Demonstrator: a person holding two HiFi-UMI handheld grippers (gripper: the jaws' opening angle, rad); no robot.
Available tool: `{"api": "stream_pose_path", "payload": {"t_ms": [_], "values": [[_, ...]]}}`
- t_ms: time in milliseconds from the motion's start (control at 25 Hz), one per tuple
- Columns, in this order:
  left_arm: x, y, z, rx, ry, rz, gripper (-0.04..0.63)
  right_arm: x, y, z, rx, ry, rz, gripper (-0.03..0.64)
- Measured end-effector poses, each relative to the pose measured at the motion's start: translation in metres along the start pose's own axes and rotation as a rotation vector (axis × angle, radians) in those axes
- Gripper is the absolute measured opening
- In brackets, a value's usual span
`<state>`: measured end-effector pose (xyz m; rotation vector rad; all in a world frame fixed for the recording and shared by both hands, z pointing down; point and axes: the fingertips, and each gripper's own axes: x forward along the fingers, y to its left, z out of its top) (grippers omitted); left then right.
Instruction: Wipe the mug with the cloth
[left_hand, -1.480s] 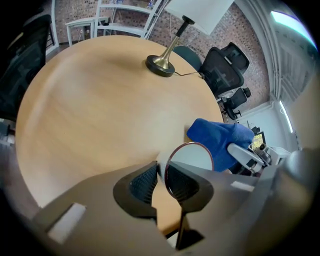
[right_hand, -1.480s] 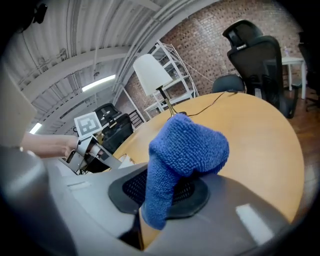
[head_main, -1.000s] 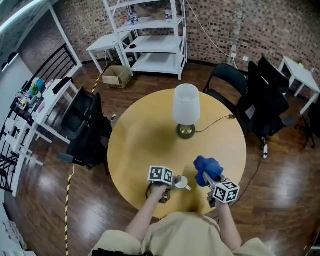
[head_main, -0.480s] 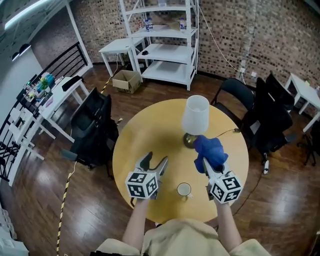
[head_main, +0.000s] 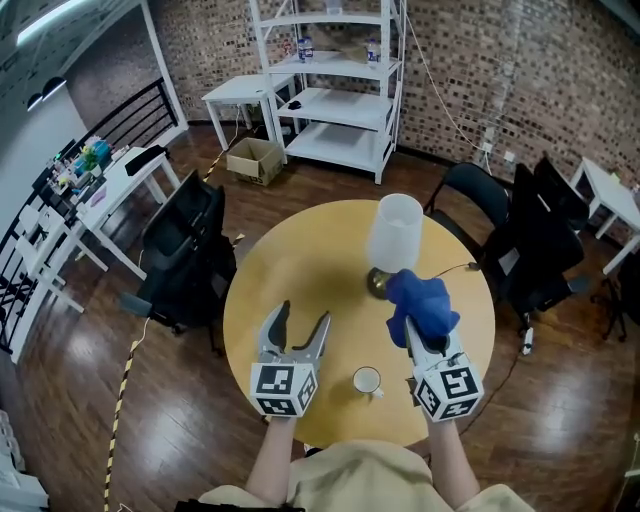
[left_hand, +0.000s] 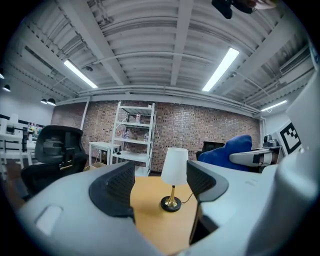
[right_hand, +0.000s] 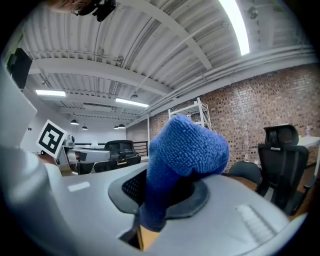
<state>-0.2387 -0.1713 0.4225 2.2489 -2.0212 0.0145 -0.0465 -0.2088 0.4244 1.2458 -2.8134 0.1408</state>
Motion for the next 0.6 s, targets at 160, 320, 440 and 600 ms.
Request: {"api": "stream_pose_path", "payload": {"t_ms": [160,320,440,600], "values": [[0.004,-0.007,0.001,0.020,-0.006,-0.014,0.302,0.002,0.006,0.003,-0.027,-0.003,0.007,0.072],[0.007,-0.007,0.002,0.020,-0.001,-0.021,0.302,0.004,0.014,0.004,-0.037,0.000,0.016,0.072],[0.007,-0.004,0.003,0.019,-0.001,-0.020,0.302,0.006,0.017,0.002,-0.036,0.004,0.021,0.072],[0.011,-0.005,0.002,0.026,0.002,-0.023,0.301,0.007,0.016,0.001,-0.034,0.004,0.020,0.072]]}}
